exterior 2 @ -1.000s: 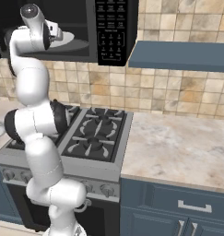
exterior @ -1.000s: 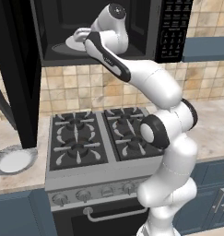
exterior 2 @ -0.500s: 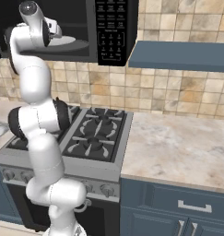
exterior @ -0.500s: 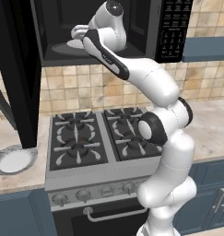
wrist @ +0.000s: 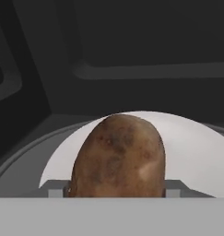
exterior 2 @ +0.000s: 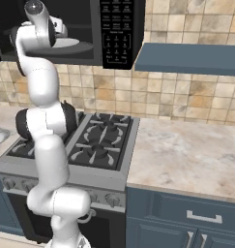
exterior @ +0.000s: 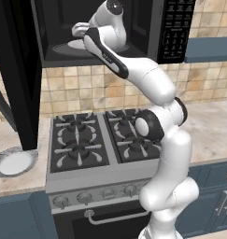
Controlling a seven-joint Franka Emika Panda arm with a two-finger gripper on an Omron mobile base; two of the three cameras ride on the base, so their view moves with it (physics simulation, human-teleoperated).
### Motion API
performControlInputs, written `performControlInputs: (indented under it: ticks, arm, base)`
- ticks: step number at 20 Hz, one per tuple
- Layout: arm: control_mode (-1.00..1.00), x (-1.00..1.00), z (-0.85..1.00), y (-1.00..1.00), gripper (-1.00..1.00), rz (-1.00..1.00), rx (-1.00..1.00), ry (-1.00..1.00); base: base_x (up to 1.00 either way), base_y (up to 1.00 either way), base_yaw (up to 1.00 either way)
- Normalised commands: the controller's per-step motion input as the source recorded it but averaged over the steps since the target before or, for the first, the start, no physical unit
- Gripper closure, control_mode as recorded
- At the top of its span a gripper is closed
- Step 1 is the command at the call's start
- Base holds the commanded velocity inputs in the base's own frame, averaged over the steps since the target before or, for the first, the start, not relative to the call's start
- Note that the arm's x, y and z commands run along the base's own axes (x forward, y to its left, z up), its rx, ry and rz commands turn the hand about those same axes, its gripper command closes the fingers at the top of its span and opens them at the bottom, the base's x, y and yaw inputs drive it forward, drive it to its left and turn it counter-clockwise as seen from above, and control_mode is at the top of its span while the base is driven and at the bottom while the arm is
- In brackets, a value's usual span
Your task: Pick the potato from the counter and place it in the microwave. Then turn on the microwave.
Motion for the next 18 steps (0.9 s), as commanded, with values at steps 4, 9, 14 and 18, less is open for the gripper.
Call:
performControlInputs:
  ticks: [4,9,14,18]
  arm:
    - [-1.0,0.06,0.06,0.0,-1.0,0.0,0.0,0.0]
    - [-1.0,0.0,0.01,0.0,-1.0,0.0,0.0,0.0]
    - [-1.0,-0.14,0.0,-0.01,-1.0,0.0,0.0,0.0]
    - [-1.0,-0.87,-0.11,-0.12,-1.0,0.0,0.0,-0.03]
  base:
    - [0.0,0.0,0.0]
    - [0.0,0.0,0.0]
    - [0.0,0.0,0.0]
    - [0.0,0.0,0.0]
